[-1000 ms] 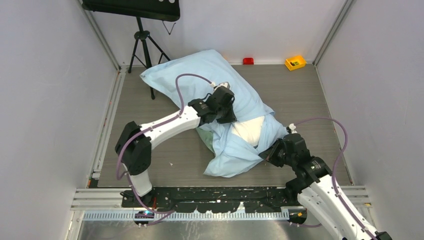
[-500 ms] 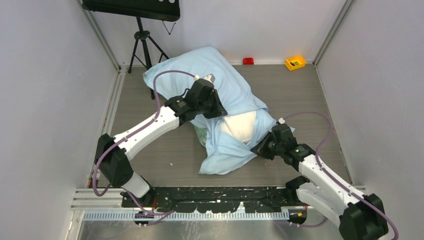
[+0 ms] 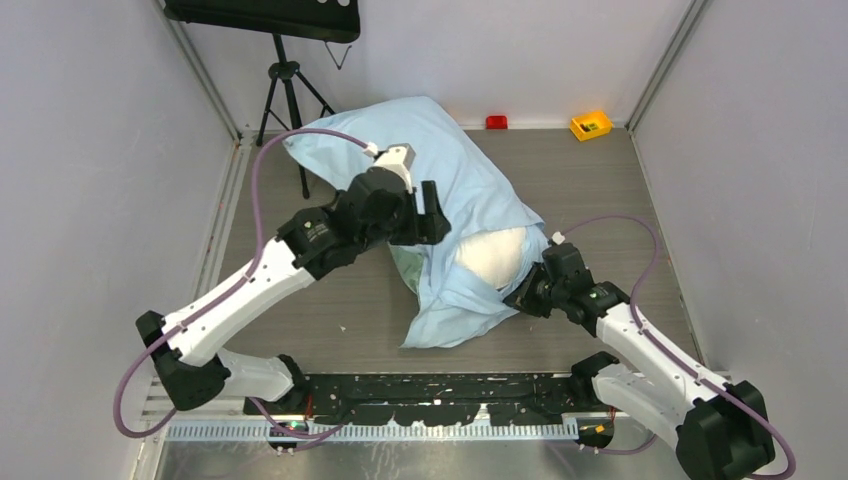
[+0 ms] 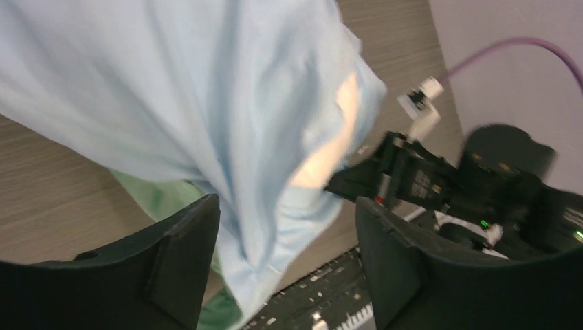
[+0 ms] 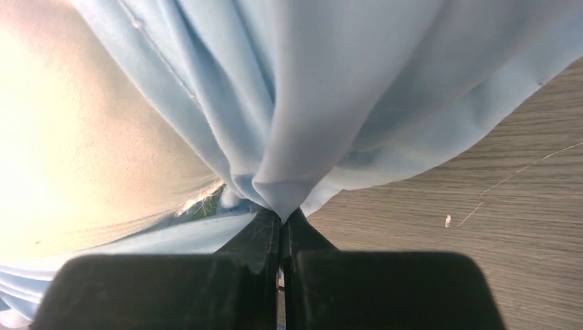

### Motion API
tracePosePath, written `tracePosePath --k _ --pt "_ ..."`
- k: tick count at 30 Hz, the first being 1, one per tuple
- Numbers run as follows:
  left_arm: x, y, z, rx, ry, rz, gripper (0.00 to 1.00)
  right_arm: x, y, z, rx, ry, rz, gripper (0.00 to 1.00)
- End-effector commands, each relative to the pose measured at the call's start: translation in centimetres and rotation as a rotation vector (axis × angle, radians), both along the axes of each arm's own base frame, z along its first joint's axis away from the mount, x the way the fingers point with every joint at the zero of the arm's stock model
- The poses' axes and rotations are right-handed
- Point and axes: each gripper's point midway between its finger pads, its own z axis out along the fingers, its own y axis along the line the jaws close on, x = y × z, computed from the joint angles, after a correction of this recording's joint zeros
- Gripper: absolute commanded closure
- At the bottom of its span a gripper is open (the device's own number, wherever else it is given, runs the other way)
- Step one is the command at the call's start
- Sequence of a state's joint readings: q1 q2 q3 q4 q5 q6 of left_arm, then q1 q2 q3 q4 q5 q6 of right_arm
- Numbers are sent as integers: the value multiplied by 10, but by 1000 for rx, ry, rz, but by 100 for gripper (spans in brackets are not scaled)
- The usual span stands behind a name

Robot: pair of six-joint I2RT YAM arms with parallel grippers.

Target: Remove the pillowcase from the pillow

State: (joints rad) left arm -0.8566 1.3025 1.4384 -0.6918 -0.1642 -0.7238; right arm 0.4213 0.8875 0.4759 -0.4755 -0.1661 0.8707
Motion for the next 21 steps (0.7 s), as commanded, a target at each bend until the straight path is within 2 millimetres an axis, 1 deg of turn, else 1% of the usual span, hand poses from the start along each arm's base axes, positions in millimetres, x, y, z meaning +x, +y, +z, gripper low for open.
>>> tracePosePath --k 1,2,3,6,8,12,13,14,15,17,21 --pt "-38 -9 8 78 -49 -31 18 -2 0 7 -12 -15 42 98" --pt "-46 -20 8 52 -46 -52 13 -1 1 9 -8 -17 44 98" --pt "-56 -34 8 23 -38 -86 11 -2 1 9 -9 -14 45 97" --pt "-68 -73 -6 -77 10 -168 10 -3 -1 9 -11 -14 36 98" --pt "-65 -87 -14 -93 32 -173 10 -5 -1 10 -5 -21 29 98" --pt "-51 -108 -31 -55 44 -155 11 -9 -3 11 7 -29 13 98" --pt "-50 -116 -36 -51 59 -162 11 -10 -4 11 10 -31 9 98" --pt "-50 -124 -36 -59 74 -172 12 -12 -5 12 12 -32 6 98" --pt "-49 -133 -43 -52 96 -176 12 -13 -5 13 13 -34 4 98" --pt "-46 -140 -52 -26 121 -143 12 -15 -7 14 13 -36 -2 98" --pt "-18 -124 -73 94 109 102 11 -18 -9 17 18 -44 -7 98"
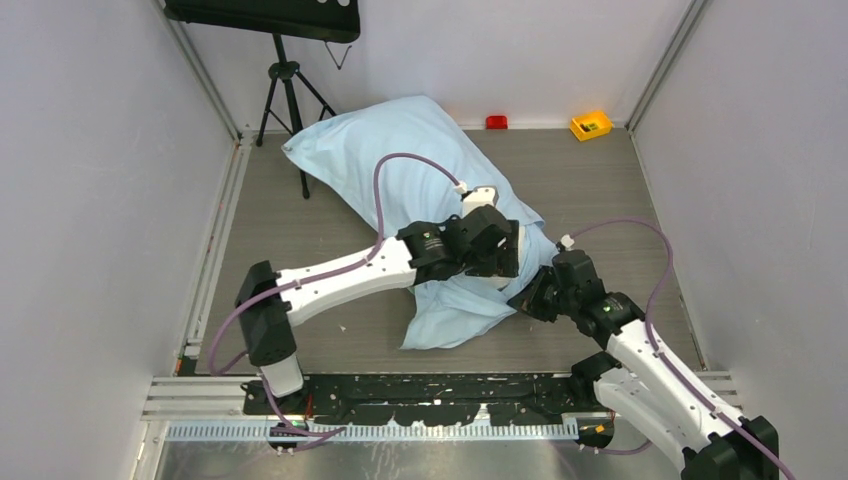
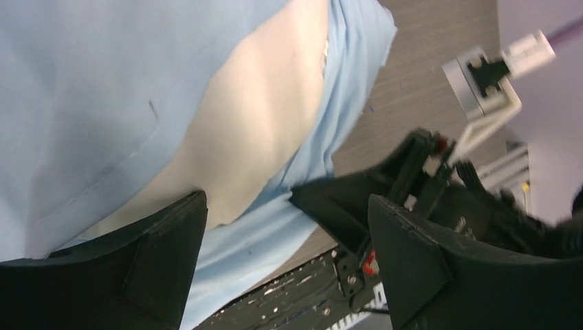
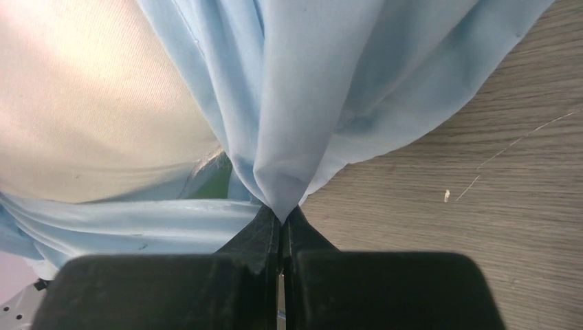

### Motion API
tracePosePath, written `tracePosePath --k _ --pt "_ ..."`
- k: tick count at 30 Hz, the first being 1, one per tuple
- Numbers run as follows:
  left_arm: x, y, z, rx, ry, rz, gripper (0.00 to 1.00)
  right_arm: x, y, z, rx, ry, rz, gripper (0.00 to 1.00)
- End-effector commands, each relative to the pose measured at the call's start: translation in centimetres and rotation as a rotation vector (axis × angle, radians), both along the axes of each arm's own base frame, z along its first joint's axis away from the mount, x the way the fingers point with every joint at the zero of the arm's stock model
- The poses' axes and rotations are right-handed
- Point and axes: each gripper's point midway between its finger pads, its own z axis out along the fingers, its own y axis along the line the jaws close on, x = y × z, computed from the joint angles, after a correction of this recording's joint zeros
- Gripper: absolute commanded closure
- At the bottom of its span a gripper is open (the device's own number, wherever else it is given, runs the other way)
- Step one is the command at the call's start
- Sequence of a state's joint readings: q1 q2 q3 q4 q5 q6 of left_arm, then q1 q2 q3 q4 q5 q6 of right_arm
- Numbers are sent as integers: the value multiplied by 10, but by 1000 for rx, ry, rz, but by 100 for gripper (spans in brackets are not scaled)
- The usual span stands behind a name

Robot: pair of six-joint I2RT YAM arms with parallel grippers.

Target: Remove the pillowcase from the pillow

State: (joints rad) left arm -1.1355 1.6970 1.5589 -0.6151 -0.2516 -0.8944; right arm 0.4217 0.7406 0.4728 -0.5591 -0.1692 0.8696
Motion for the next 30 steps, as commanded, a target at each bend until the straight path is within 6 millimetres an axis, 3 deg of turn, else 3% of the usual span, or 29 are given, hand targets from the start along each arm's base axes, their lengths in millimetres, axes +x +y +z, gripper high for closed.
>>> tracePosePath --k 1,6,11,14,17,20,21,22,25,30 --pt "31 15 13 55 -66 259 9 -7 -4 0 -5 7 -11 99" --pt "52 34 -16 297 -142 336 1 -9 -4 1 0 4 -11 99" --pt "57 52 -48 467 -136 318 4 -9 -4 2 -1 5 -7 99" --pt "55 61 -74 463 -69 290 17 -11 -8 3 -26 6 -7 96" --pt "55 80 -91 452 -42 299 51 -11 -16 4 -69 3 -19 83" --pt "53 100 -87 442 -78 312 93 -12 -20 7 -89 -2 -21 54" --pt "51 103 -85 429 -84 310 98 -12 -20 9 -90 -7 -14 45" --pt "48 105 -82 402 -86 304 100 -12 -19 14 -84 -19 -7 33" --pt "36 100 -75 293 -70 247 100 -11 -11 35 -40 -64 27 18" --pt "25 103 -63 189 -67 231 100 -3 -12 84 -28 -150 19 12"
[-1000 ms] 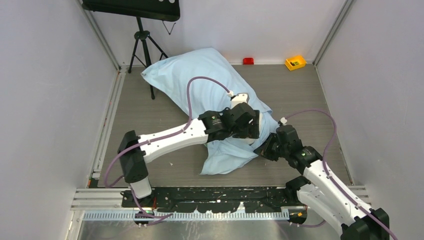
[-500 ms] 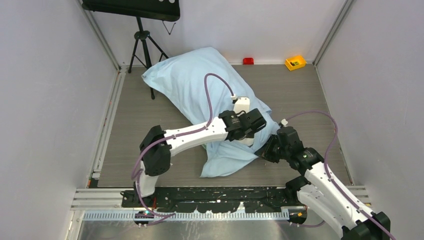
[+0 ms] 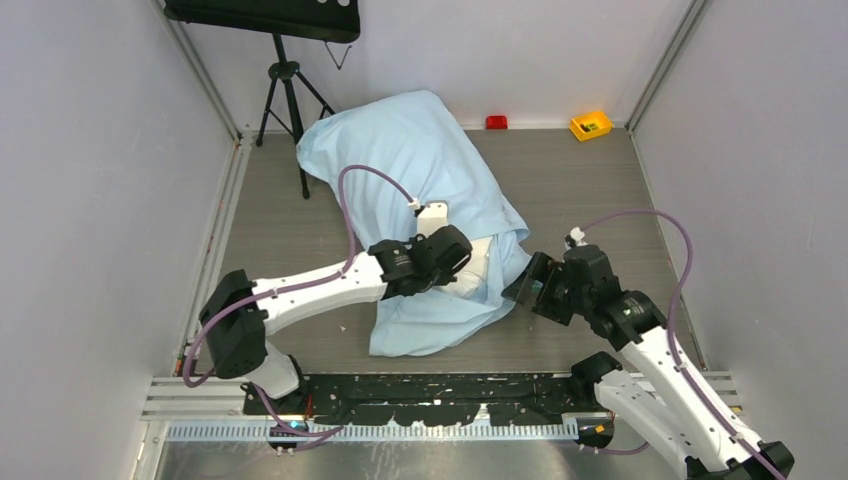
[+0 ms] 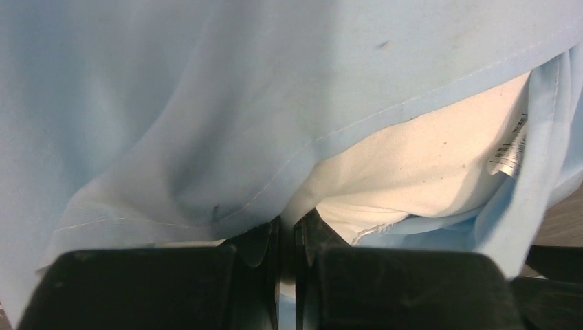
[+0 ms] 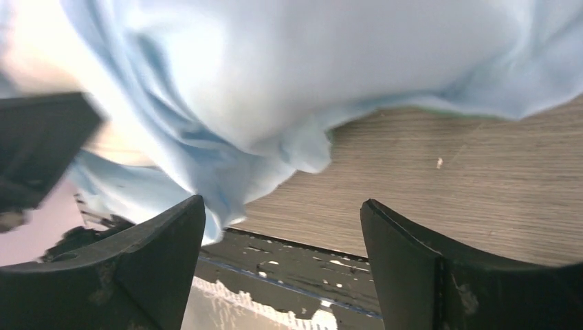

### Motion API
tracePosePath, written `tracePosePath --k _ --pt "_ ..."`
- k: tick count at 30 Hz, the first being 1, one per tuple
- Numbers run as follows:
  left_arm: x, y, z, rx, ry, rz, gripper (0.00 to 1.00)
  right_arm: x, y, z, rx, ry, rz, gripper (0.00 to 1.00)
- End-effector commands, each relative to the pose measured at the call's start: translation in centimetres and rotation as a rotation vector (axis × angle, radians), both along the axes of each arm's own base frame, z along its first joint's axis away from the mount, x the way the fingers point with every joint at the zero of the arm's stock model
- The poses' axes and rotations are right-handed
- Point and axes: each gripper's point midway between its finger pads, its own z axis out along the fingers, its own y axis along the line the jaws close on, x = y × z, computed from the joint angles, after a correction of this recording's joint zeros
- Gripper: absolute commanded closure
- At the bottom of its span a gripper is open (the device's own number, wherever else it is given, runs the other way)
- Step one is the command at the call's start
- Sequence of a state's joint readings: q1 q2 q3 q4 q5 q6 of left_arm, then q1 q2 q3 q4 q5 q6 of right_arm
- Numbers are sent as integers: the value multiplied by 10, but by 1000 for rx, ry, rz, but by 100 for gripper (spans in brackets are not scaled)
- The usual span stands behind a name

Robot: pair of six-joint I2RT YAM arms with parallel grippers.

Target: Remove the pillowcase from the pillow

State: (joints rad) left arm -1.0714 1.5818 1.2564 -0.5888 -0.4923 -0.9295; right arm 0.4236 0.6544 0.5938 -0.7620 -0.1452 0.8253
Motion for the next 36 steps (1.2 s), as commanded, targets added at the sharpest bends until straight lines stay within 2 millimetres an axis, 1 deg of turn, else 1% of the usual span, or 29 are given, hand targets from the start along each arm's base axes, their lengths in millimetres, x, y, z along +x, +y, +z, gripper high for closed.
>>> tracePosePath --k 1,3,7,11,12,14,16,18,20,22,24,27,28,30,32,34,36 --pt "-6 11 1 -21 5 -16 100 14 0 59 9 -136 4 11" --pt "-7 11 4 -37 0 -12 100 23 2 73 12 -167 4 9" --pt "-8 10 9 -53 1 -17 100 42 8 83 -17 -165 10 9" --pt "-10 10 9 -59 9 -16 100 58 13 79 -67 -145 3 9" --pt "-10 9 8 -62 14 -13 100 63 13 77 -82 -147 -8 11" --pt "-11 8 9 -73 20 -13 100 73 11 70 -131 -144 -40 14" --pt "-11 6 10 -86 20 -14 100 78 17 62 -159 -135 -27 15" --pt "-9 6 12 -85 13 -12 100 81 22 54 -198 -122 -8 15" --pt "-6 10 14 -64 -5 -1 100 82 25 42 -242 -103 11 15" --pt "-3 16 18 -55 -11 13 100 80 19 25 -290 -70 -1 15" --pt "0 21 23 -65 -9 22 100 75 7 8 -325 -41 -43 17" --pt "9 34 31 -94 -9 42 100 67 -5 -15 -264 4 -115 29" --pt "12 42 35 -103 -12 55 100 66 -10 -21 -232 9 -145 37" --pt "18 56 41 -120 -15 83 100 61 -21 -31 -197 19 -201 47" --pt "22 70 47 -140 -21 109 100 56 -31 -40 -192 23 -237 52" --pt "23 78 56 -168 -36 120 100 53 -35 -46 -198 28 -241 55" --pt "22 83 66 -196 -49 124 100 50 -34 -53 -205 48 -221 57"
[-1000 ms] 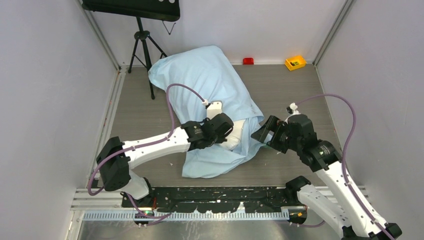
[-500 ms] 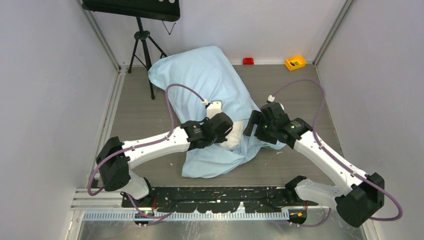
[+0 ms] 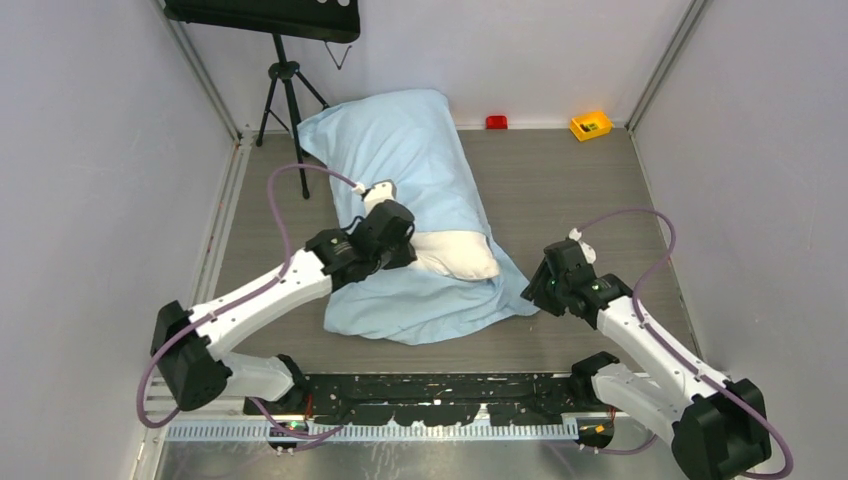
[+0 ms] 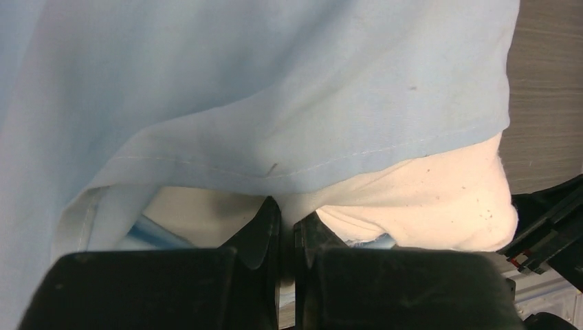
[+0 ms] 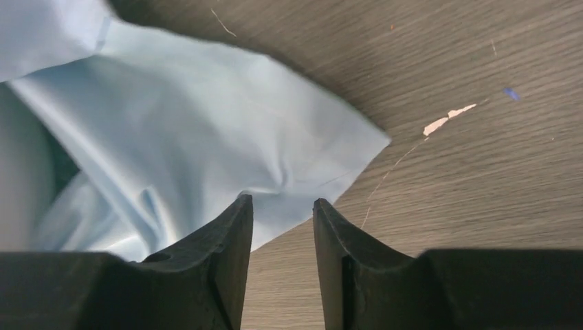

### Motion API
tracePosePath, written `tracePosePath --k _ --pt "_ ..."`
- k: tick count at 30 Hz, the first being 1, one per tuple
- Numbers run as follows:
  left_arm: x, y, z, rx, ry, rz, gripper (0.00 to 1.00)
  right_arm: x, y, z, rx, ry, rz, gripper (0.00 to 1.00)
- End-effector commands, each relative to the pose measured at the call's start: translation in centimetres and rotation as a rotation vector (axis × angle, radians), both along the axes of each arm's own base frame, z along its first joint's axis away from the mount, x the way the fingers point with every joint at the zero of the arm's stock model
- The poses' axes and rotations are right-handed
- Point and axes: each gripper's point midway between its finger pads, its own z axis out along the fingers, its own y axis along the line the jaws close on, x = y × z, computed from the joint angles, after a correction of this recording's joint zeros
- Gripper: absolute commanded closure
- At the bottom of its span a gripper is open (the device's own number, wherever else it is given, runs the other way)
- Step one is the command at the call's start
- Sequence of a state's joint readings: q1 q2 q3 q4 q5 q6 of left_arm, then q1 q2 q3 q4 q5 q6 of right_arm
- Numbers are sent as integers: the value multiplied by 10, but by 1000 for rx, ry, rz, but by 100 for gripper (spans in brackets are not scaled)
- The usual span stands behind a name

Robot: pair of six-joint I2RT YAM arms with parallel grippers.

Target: Remove the pillowcase from the pillow

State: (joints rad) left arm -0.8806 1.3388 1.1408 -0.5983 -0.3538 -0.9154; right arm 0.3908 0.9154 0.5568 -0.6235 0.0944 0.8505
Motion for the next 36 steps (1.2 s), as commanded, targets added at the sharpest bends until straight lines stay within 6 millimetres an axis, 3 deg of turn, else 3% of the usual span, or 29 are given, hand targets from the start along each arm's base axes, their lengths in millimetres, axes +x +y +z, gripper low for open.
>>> tracePosePath --k 1,5,8,11,15,16,19,22,30,33,35,36 --pt "5 20 33 -62 -70 38 100 8 4 -2 23 -23 1 59" --pt "-1 13 49 -135 -82 0 100 8 34 -5 138 18 113 61" --pt "-5 9 53 -160 -72 -22 100 11 58 12 252 -19 204 55" --pt "-8 4 56 -181 -64 -45 100 12 69 39 320 -111 264 45" --pt "-11 -10 65 -241 -70 -102 100 10 64 78 320 -236 291 5" --pt "-12 -14 66 -256 -67 -119 100 8 65 89 333 -272 306 3" --pt "-13 -23 68 -281 -59 -147 100 2 71 124 394 -396 359 3" --pt "-14 -27 69 -290 -49 -160 100 3 75 139 420 -424 375 3" --pt "-22 -42 74 -346 -22 -230 100 30 97 150 492 -430 388 3" --pt "-23 -43 76 -352 -25 -235 100 41 100 138 474 -377 377 4" --pt "-23 -42 80 -354 -42 -244 100 43 104 132 473 -348 387 8" --pt "-27 -43 84 -359 -45 -274 100 44 106 131 478 -340 393 15"
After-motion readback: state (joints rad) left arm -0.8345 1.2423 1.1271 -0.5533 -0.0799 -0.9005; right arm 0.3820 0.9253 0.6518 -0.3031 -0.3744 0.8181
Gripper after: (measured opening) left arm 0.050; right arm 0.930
